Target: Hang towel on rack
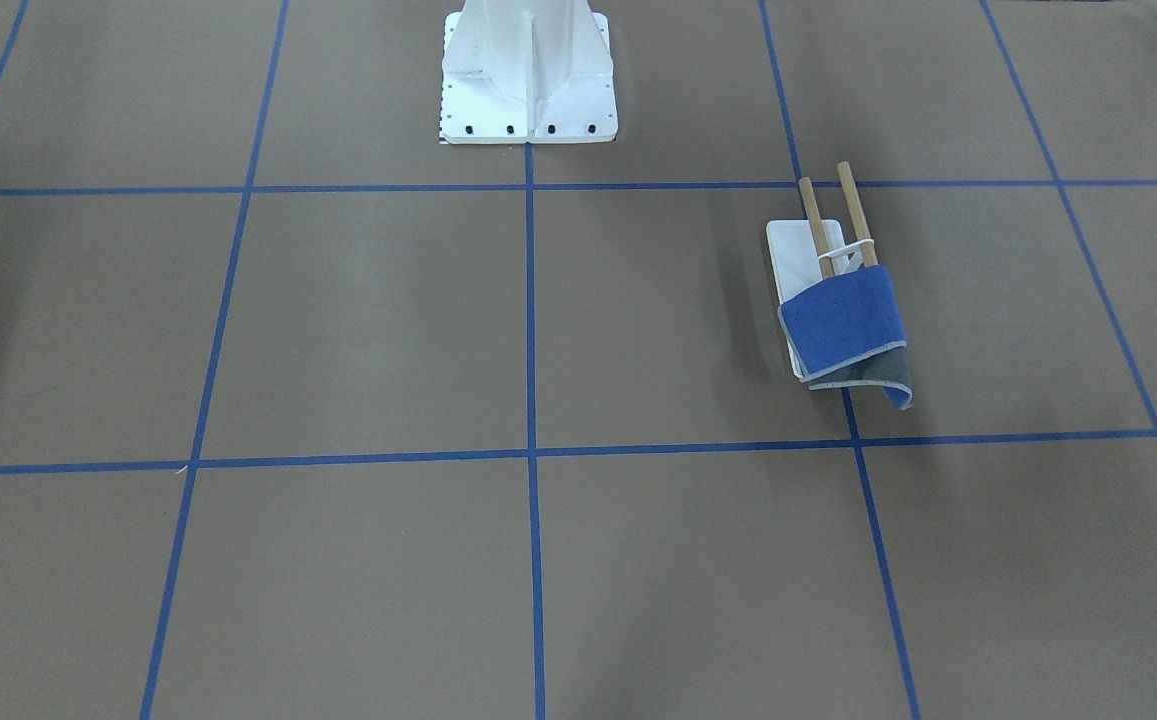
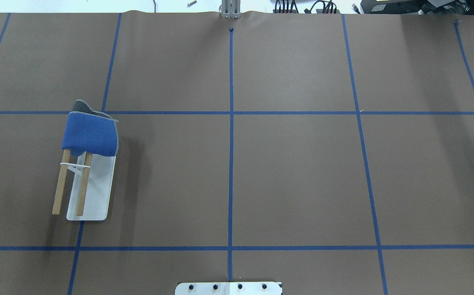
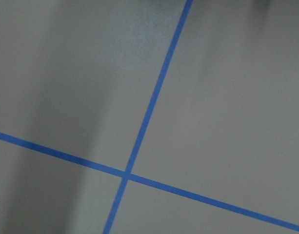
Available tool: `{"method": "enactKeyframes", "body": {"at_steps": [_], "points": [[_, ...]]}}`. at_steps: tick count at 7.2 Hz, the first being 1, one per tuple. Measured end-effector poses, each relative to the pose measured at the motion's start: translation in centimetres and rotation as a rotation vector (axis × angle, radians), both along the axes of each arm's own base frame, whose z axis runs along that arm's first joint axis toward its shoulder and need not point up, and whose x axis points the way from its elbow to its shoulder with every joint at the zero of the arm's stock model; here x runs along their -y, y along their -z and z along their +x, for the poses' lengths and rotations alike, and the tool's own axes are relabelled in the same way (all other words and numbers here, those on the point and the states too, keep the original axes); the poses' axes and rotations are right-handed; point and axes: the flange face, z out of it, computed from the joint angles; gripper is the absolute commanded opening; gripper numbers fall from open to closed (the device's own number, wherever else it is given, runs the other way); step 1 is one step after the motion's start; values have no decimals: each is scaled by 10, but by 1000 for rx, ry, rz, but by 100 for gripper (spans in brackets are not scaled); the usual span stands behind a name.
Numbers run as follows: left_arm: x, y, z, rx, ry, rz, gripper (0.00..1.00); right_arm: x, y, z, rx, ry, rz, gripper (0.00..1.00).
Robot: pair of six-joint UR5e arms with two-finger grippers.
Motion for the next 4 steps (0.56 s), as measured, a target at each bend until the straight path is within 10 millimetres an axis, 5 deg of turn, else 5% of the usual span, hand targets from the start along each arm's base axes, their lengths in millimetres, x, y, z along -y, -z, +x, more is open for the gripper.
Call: {"method": "enactKeyframes", "body": {"at_steps": [2,4], "points": [[-7,0,-18,-47,-16,38,99,-15,-25,4,-70,-12,-36,100],[-12,1,-18,-105,-20,20,98,-22,-26,-3,18,-5,-48,100]]}}
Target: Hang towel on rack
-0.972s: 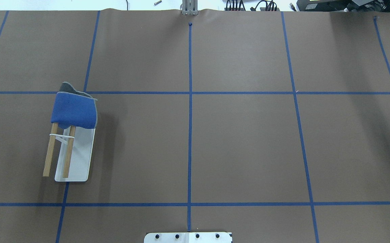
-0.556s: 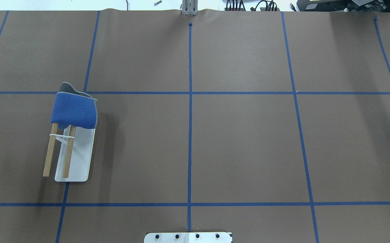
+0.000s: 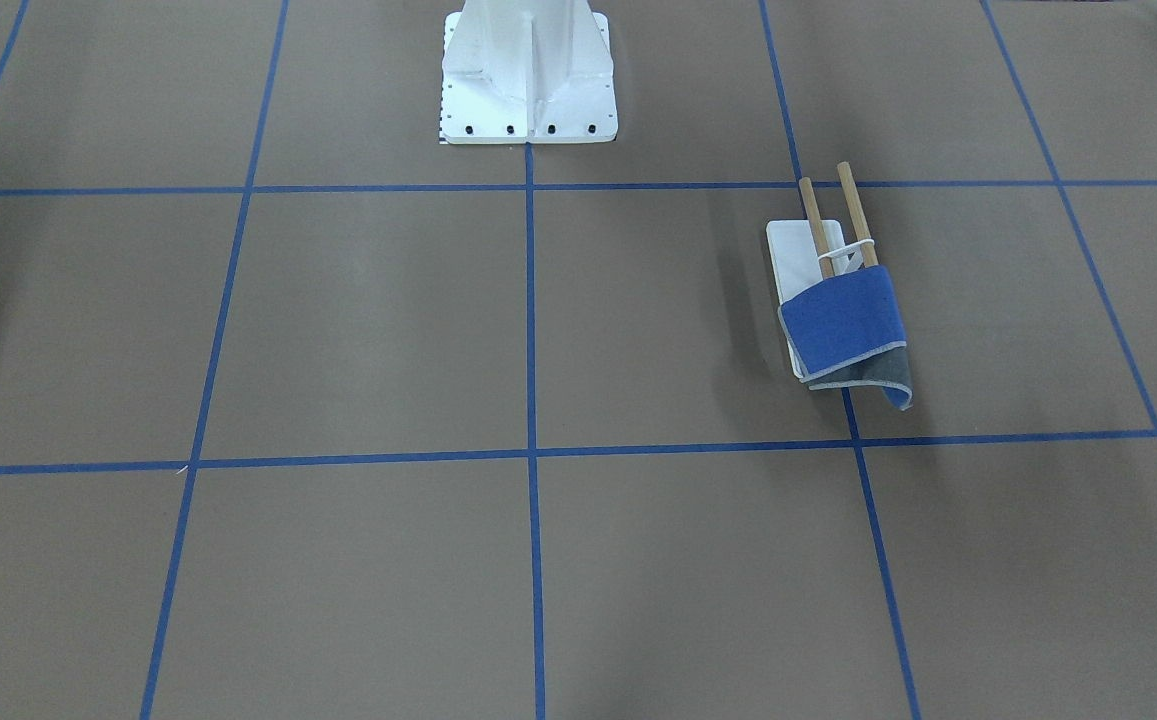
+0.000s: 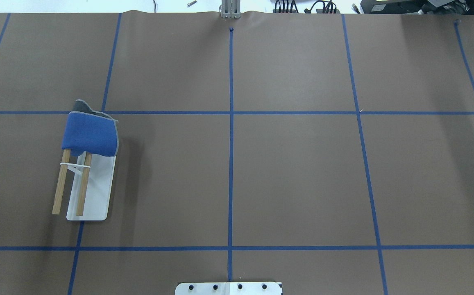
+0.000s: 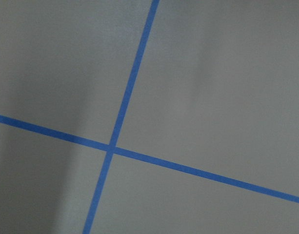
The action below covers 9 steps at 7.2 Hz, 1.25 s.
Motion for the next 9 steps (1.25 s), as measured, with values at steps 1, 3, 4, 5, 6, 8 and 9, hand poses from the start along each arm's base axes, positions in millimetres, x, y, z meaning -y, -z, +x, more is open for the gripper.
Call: {"method": "enactKeyframes", "body": {"at_steps": [1,3,4,5,6,8,9], "points": [[-3,-2,0,-7,0,-16,98,0,3,-4,40,7,1,100],[-10,-5,0,-6,-1,-33,99,-2,9,-12,125,21,0,100],[-13,-6,0,-2,-1,-36,99,-3,11,-13,140,23,0,100],[-17,-8,1,-1,-2,-39,98,-3,10,-14,141,26,-2,100],[-22,-12,1,0,-2,-46,98,-5,8,-15,137,29,-7,100],[-25,-13,1,0,-2,-47,98,-12,-2,-17,127,32,-22,100],[-25,-10,1,0,-2,-42,99,-15,-5,-18,125,34,-27,100]]}}
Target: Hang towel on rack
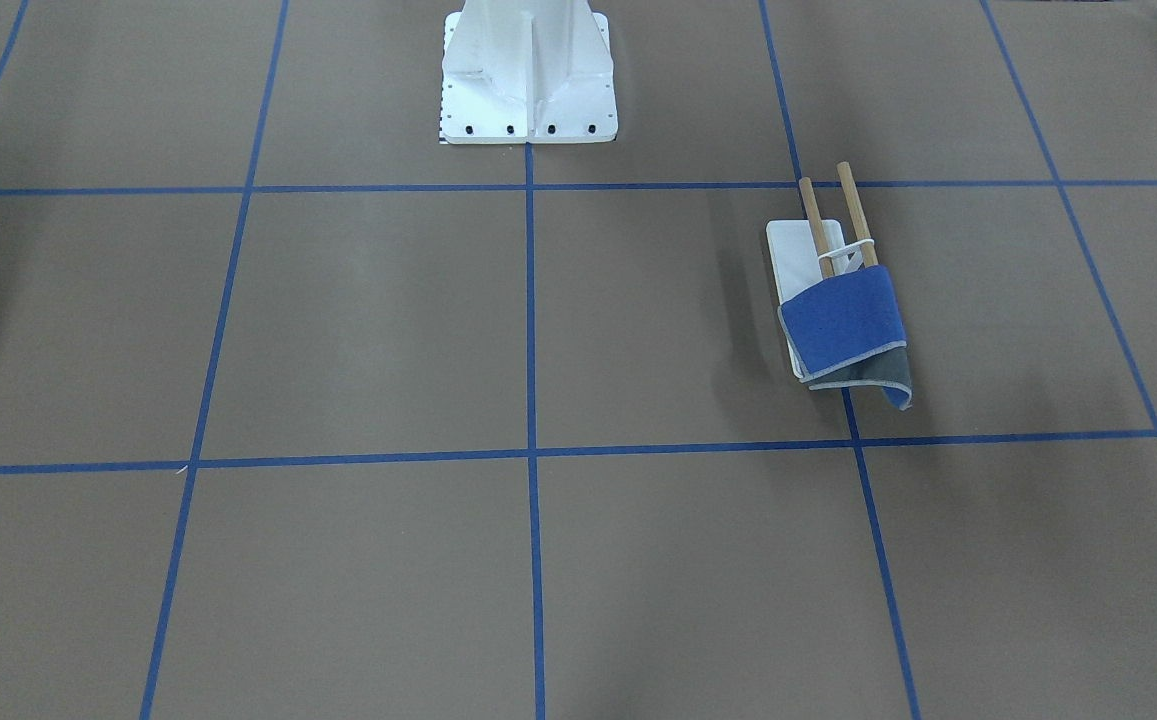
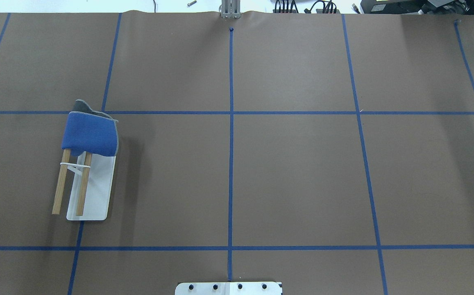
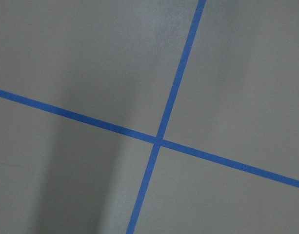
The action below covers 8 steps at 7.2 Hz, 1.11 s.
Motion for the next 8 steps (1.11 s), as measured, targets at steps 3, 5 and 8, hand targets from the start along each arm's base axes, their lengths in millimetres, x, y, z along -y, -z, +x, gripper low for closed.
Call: {"method": "enactKeyframes", "body": {"at_steps": [3,5,8], "points": [[0,8,-1,1,2,16,98,-2,-3,-8,-1,15,-4,100],[0,11,-1,1,2,23,98,-6,-4,-11,0,21,-5,100],[0,12,-1,1,2,23,99,-15,-4,-11,1,23,-3,100]]}}
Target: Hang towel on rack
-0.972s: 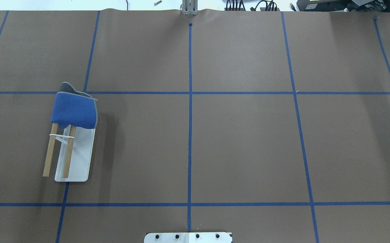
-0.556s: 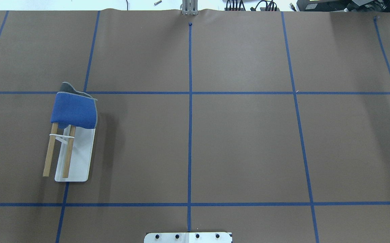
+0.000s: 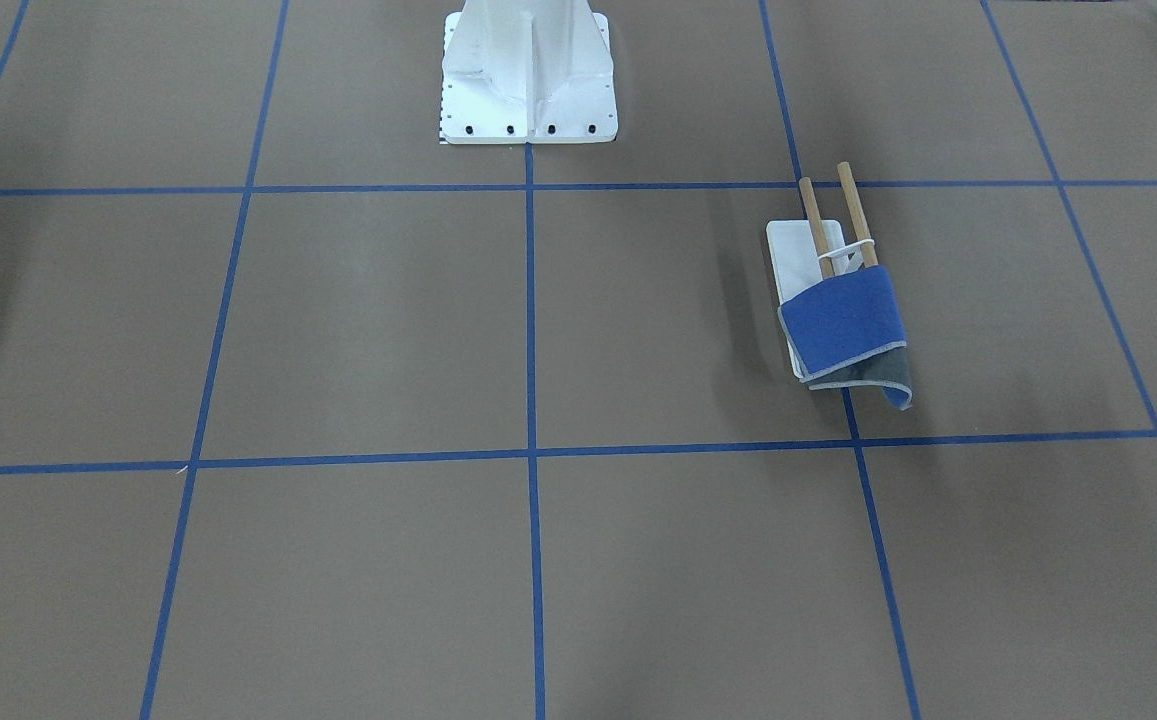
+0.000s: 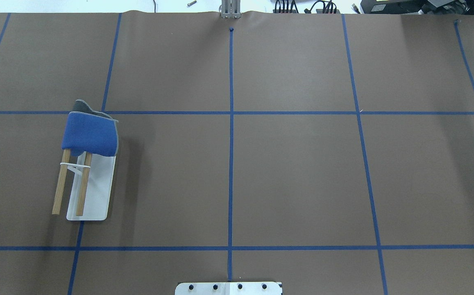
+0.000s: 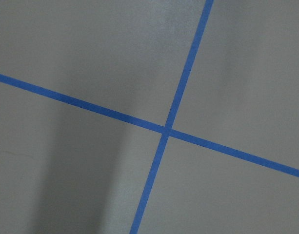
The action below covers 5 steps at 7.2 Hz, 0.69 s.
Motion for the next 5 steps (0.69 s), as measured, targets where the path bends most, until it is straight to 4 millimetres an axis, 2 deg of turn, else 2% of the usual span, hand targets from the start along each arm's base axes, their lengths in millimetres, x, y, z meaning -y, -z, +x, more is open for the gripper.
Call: {"method": "enactKeyframes", "body": {"at_steps": [5], "points": [[-1,-1,0,0,0,-3,99,-5,-4,0,0,0,-4,100]]}}
